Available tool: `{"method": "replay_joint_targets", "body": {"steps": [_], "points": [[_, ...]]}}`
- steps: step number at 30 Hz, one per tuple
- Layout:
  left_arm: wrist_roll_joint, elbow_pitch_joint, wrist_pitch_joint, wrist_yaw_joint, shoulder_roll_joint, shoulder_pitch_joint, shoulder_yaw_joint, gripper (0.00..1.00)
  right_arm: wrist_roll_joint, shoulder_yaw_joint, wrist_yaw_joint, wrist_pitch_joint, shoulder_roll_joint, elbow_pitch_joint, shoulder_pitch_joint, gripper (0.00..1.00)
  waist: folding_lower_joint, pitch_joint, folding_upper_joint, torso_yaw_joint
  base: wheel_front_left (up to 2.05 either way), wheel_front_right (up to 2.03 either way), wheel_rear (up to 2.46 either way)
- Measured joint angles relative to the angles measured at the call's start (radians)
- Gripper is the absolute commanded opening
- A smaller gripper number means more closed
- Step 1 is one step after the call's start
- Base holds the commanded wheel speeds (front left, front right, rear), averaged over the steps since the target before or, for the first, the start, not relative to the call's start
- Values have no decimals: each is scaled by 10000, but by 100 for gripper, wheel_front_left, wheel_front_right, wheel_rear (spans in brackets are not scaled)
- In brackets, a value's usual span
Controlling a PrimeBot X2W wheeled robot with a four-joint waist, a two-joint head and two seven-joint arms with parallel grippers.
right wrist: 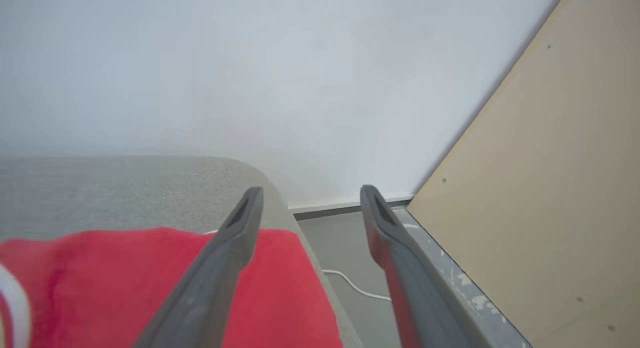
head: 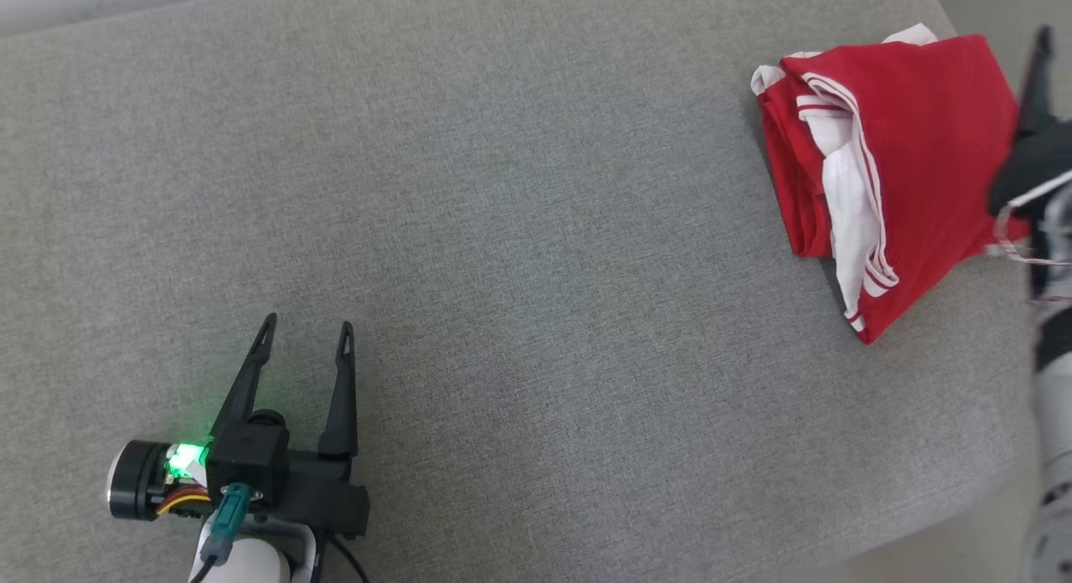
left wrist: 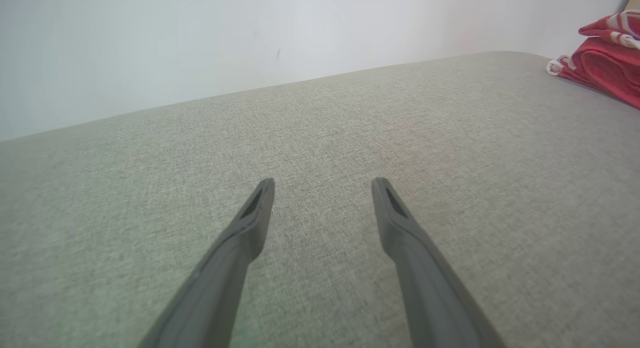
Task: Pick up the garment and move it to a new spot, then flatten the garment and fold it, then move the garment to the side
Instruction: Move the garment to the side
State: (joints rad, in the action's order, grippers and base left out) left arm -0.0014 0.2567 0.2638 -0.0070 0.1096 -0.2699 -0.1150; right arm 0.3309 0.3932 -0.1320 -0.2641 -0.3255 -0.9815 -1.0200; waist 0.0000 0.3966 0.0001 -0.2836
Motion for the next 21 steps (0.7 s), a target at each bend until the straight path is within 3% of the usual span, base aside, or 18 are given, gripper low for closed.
{"method": "replay_joint_targets", "body": {"steps": [12,21], "points": [[-353,8,-10,165,-169,328,261,100,-2205,-2383,0,2,1701,2585,2038,100,0,-599,-1,60,0,0,0],[-508,75,-12,247,-364,860,545,100,-3501,-4192,0,2,2303,3680,4474,100,0,-1095,0,383,0,0,0]]}}
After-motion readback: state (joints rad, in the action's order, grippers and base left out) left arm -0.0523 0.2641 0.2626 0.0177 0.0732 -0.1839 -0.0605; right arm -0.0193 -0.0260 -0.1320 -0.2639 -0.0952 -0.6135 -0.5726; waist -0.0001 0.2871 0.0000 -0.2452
